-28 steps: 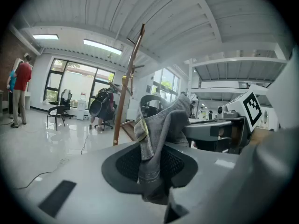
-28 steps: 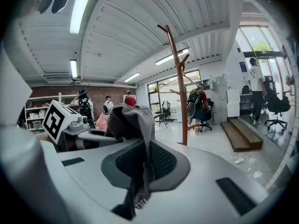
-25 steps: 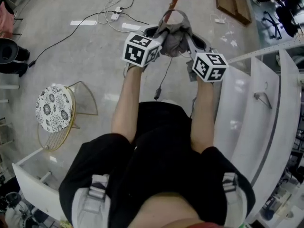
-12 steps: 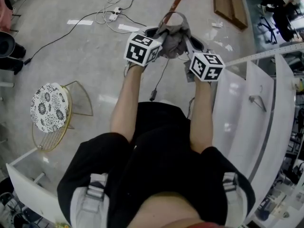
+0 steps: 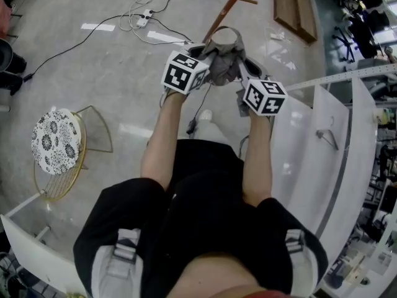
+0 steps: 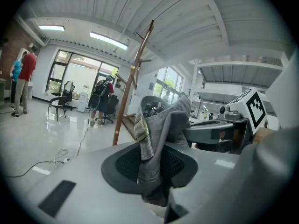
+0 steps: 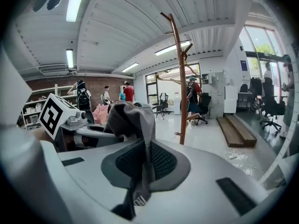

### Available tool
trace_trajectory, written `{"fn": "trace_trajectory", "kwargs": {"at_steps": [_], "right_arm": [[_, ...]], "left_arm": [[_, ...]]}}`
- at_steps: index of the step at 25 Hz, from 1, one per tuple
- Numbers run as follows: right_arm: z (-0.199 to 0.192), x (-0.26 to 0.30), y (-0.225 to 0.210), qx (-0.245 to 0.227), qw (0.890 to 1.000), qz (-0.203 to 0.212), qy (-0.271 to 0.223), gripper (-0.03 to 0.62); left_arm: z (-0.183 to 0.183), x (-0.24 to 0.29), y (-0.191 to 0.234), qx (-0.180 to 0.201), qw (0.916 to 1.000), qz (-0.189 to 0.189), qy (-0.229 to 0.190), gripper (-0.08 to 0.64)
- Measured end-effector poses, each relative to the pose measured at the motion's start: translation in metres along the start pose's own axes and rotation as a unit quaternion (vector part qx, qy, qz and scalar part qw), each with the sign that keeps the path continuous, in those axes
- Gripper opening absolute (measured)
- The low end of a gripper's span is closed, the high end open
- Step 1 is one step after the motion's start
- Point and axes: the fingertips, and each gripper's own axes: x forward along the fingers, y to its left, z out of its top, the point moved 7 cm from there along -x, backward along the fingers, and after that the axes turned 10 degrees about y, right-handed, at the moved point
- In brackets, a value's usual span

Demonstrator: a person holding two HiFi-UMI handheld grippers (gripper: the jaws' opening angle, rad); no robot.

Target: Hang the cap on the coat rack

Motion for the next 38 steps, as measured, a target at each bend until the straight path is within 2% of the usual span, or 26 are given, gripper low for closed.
{"fn": "trace_trajectory", "kwargs": {"at_steps": [8, 12, 18, 23, 26, 30, 33, 38], "right_arm": [[0.013, 0.027, -0.015, 0.0, 1.0, 0.025, -0.001, 0.017], [0.022, 0.048, -0.022, -0.009, 0.999, 0.048, -0.001, 0.017], [0.028, 0.079, -0.047, 0.001, 0.998, 0.069, 0.011, 0.018], [0.028, 0.111, -0.104, 0.0, 0.996, 0.086, 0.036, 0.018], [0.039, 0.126, -0.147, 0.015, 0.994, 0.102, 0.038, 0.02], [0.049, 0.148, -0.184, 0.005, 0.99, 0.131, 0.042, 0.02], [0.048, 0.163, -0.205, 0.013, 0.986, 0.156, 0.051, 0.02], [0.034, 0.189, -0.213, 0.025, 0.979, 0.185, 0.076, 0.021]], "left_arm": [[0.009, 0.01, 0.013, -0.001, 0.9997, 0.023, 0.002, 0.064], [0.015, 0.017, 0.03, -0.009, 0.9989, 0.046, 0.001, 0.064], [0.019, 0.043, 0.045, -0.025, 0.9979, 0.059, 0.012, 0.064], [0.025, 0.099, 0.059, -0.055, 0.9959, 0.07, 0.019, 0.064], [0.041, 0.133, 0.06, -0.058, 0.9959, 0.068, 0.013, 0.064], [0.054, 0.172, 0.063, -0.066, 0.9939, 0.086, 0.02, 0.064], [0.056, 0.191, 0.064, -0.068, 0.9927, 0.094, 0.034, 0.064], [0.042, 0.203, 0.075, -0.082, 0.9889, 0.108, 0.061, 0.064]]}}
